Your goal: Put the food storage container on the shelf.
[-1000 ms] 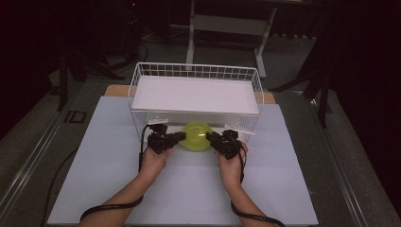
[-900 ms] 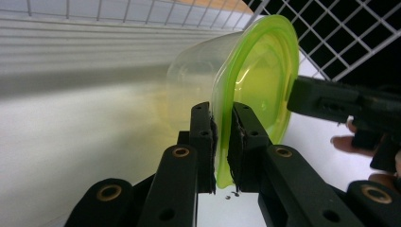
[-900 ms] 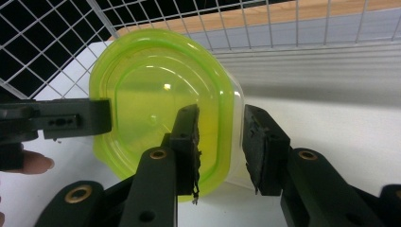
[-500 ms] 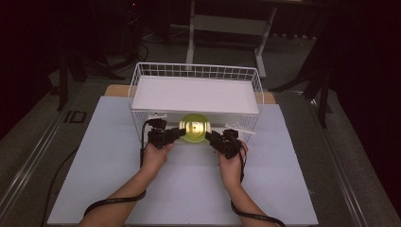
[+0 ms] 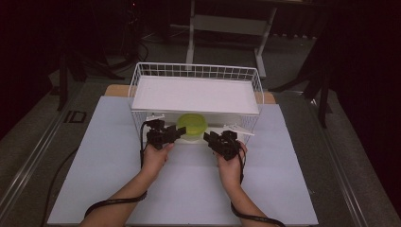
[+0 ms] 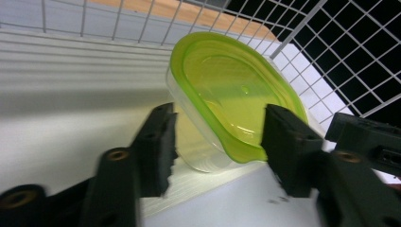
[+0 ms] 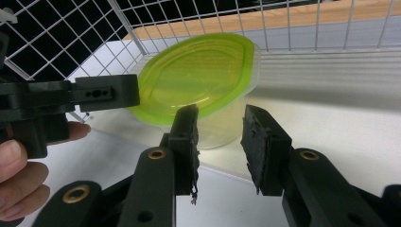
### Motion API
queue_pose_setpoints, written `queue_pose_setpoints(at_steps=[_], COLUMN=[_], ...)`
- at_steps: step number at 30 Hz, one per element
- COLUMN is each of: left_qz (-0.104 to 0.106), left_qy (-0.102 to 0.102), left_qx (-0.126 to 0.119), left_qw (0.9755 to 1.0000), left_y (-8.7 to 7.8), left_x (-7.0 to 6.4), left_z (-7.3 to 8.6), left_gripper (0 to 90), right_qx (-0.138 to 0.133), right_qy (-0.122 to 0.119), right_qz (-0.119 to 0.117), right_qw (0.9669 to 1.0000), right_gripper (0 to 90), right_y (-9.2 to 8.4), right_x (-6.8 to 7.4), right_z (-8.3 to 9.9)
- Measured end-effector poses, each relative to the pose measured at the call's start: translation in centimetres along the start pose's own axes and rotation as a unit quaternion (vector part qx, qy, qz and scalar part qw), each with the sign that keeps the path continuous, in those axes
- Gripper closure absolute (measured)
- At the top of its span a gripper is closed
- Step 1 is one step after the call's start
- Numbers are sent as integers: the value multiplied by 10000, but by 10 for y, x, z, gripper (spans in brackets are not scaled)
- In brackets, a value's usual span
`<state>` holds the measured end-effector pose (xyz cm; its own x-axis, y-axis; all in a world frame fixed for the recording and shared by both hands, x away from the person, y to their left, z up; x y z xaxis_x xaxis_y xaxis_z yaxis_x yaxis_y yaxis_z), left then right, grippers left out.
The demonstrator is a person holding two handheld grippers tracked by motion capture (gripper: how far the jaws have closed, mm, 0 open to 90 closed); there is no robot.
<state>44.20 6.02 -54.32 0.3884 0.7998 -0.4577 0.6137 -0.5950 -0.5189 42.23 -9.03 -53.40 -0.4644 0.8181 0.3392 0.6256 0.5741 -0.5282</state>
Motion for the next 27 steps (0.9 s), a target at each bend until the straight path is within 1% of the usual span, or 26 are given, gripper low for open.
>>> queue_pose_setpoints(at_steps=[2,3,4,5,7,8,9,11,12,14,15,16,18,19,20,21,22,23,25,26,27], left_qz=[-15,-50,-123,-132,151,250,290,497,472,527,538,570,583,585,655,649,602,593,645,646,613], left_qy=[65,144,150,136,186,270,374,585,678,834,930,1013,1182,1257,1327,1409,1470,1511,1535,1563,1614], left_qx=[-255,-328,-367,-341,-179,-154,-115,-42,28,135,172,170,100,41,23,39,66,27,-59,-137,-158], left_qw=[9997,9993,9991,9992,9996,9992,9988,9970,9966,9950,9941,9931,9912,9903,9890,9879,9873,9867,9860,9855,9849], left_y=[-3,-4,-6,-7,-11,-13,-15,-20,-21,-25,-28,-31,-38,-42,-45,-49,-53,-57,-65,-70,-73], left_x=[0,0,0,-1,-5,-7,-9,-14,-16,-19,-21,-22,-24,-24,-26,-26,-25,-25,-27,-28,-27], left_z=[-2,-3,-2,0,7,10,13,19,23,29,32,35,41,43,47,50,54,58,64,66,69], left_gripper=[339,308,305,305,302,279,263,246,216,190,187,157,130,87,26,14,14,14,14,14,14], right_qx=[-17,-12,1,-11,23,60,113,216,283,380,425,441,487,499,497,523,546,570,589,598,585], right_qy=[-9,-11,-3,-11,-38,-50,-84,-194,-231,-294,-318,-328,-380,-400,-447,-487,-503,-517,-499,-491,-460], right_qz=[4,-7,-14,-18,-21,-23,-20,-6,-8,-28,-35,-46,-72,-68,-57,-59,-44,-35,-36,-39,-52], right_qw=[10000,10000,10000,10000,10000,10000,9999,9996,9993,9988,9986,9985,9981,9979,9977,9974,9972,9970,9970,9970,9972], right_gripper=[658,658,659,659,680,693,716,803,835,895,896,898,898,898,899,899,898,898,899,898,899], right_y=[0,0,0,0,1,2,2,4,6,9,10,12,15,16,17,19,21,23,27,29,30], right_x=[1,1,2,2,2,3,4,6,7,10,11,13,16,17,18,19,19,19,20,20,20], right_z=[1,1,2,3,6,8,10,14,17,21,23,24,26,26,26,26,26,26,25,25,24])
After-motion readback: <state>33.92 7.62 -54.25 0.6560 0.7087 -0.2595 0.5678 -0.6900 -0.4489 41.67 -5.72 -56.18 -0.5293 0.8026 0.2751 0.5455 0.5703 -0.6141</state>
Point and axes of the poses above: each handheld gripper's, and its own axes: y roughly forward along the jaws, z roughly out of its underside, x roughly to its left, the point moved 9 cm from there along y, roughly forward along the jaws, and after that the axes turned 5 degrees about x, right-handed, at the moved point
